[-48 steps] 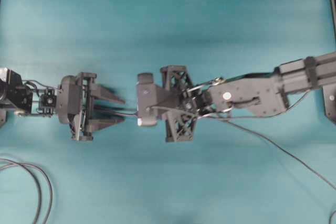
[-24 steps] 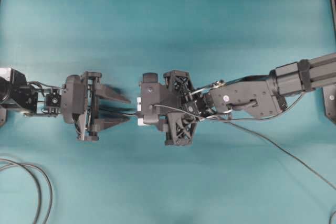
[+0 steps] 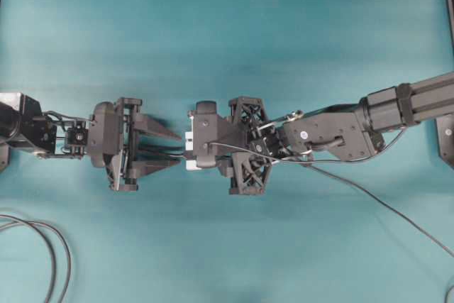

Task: Insert the USB cable into the female connector supported by the left arm.
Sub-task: 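Push the USB plug into the female connector with the right gripper, then lower the joined connector and plug onto the table with both grippers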

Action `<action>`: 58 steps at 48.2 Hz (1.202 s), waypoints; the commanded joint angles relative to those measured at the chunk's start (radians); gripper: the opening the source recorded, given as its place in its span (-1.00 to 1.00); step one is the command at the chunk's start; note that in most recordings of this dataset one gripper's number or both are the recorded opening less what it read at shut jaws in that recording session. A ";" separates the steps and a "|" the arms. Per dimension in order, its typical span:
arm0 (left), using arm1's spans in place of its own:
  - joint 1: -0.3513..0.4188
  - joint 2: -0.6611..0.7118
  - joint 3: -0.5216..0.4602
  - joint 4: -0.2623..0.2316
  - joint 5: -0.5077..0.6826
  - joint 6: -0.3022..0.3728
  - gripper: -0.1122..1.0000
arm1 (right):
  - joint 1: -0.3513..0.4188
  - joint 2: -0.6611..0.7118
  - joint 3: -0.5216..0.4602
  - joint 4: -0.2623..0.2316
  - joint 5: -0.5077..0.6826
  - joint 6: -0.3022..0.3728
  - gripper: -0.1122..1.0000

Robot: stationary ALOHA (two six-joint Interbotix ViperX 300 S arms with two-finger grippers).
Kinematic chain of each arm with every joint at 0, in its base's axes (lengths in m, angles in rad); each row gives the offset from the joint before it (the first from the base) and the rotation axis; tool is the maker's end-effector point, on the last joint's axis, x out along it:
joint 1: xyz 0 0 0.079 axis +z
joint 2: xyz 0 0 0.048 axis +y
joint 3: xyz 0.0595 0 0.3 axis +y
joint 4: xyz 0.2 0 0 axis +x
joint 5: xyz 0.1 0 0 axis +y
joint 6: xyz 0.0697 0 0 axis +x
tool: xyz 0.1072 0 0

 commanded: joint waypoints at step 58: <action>0.006 0.015 -0.117 0.008 0.097 0.009 0.36 | 0.006 -0.012 -0.110 -0.011 -0.009 -0.161 -0.66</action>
